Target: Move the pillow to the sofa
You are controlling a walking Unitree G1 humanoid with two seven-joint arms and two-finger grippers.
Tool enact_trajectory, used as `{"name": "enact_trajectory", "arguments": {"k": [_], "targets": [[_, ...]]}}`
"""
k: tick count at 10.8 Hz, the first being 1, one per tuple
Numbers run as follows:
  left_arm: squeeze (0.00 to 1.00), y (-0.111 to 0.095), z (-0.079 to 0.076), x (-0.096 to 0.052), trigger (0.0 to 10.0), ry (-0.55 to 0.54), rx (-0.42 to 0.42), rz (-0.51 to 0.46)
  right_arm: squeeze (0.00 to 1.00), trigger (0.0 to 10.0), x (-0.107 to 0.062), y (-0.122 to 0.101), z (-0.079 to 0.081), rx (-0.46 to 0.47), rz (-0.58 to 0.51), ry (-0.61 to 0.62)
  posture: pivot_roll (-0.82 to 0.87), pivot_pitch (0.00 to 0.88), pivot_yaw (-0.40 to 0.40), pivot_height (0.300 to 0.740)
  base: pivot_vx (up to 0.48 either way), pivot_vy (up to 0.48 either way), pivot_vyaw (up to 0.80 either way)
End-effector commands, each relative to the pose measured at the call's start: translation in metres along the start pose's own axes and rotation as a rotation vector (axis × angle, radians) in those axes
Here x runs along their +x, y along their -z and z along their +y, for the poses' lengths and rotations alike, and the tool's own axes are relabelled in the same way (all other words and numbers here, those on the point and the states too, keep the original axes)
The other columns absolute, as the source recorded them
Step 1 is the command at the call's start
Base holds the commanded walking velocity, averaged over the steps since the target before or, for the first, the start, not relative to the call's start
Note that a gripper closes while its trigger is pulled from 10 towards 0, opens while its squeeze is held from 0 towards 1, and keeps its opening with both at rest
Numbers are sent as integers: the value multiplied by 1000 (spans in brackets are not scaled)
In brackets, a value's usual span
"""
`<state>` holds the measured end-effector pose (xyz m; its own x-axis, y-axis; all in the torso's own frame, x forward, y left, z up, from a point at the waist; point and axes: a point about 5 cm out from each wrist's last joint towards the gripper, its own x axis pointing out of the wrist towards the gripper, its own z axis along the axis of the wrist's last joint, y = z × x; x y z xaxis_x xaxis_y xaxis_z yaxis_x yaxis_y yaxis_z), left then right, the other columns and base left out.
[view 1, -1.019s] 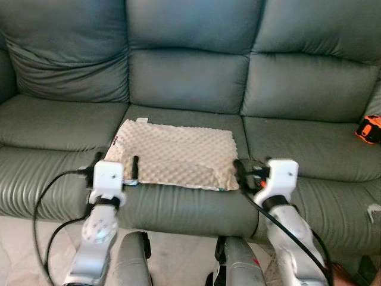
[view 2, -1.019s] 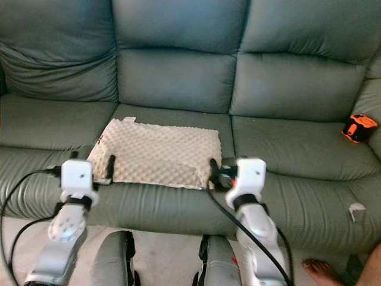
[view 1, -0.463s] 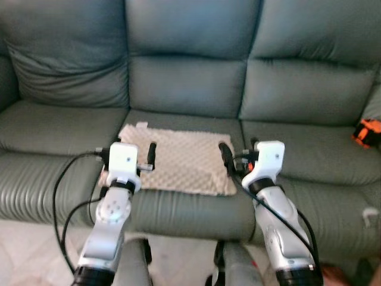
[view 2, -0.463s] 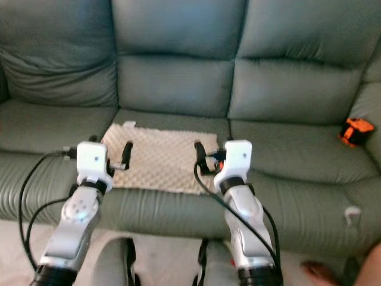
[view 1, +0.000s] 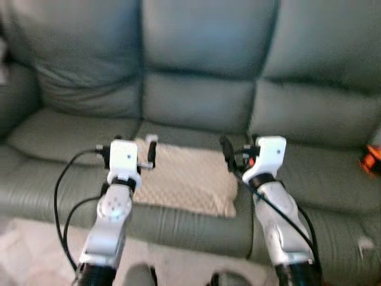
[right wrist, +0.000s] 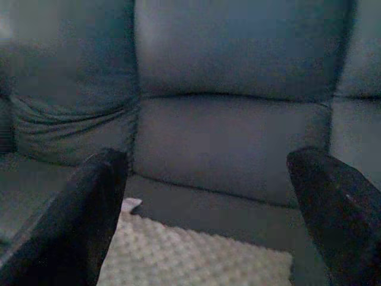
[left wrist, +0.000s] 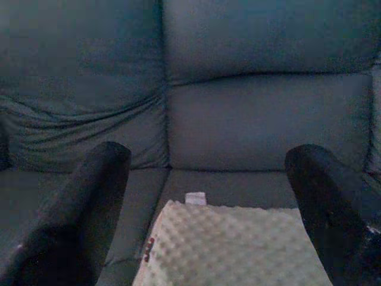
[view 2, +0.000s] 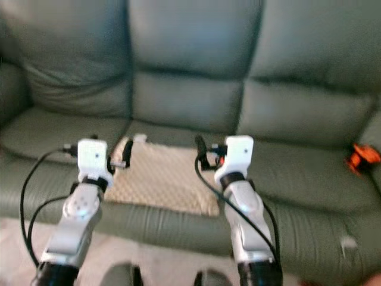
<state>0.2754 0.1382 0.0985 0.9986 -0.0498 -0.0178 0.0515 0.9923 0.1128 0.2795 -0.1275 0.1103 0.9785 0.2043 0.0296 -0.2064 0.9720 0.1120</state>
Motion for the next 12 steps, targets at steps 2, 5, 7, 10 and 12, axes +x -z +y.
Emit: {"name": "enact_trajectory", "arguments": {"k": [2, 5, 7, 10, 12], "targets": [[0, 5, 0, 1, 10000, -9, -5, 34, 0, 10000, 1, 2, -3, 17, 5, 19, -31, 0, -28, 740, 0, 240, 0], [0, 5, -1, 2, 10000, -10, -8, 40, 0, 10000, 0, 3, -3, 21, 14, 18, -35, 0, -33, 740, 0, 480, 0], [0, 5, -1, 1, 10000, -12, -10, 40, 0, 10000, -1, 4, -2, 26, 18, 12, -35, 0, -34, 740, 0, 480, 0], [0, 7, -2, 0, 10000, -14, -15, 55, 0, 10000, -2, 6, -1, 26, 26, 5, -34, 0, -37, 740, 0, 480, 0], [0, 7, -2, -1, 10000, -12, -11, 59, 0, 10000, -2, 6, -1, 21, 28, -4, -34, 0, -38, 740, 0, 480, 0]]}}
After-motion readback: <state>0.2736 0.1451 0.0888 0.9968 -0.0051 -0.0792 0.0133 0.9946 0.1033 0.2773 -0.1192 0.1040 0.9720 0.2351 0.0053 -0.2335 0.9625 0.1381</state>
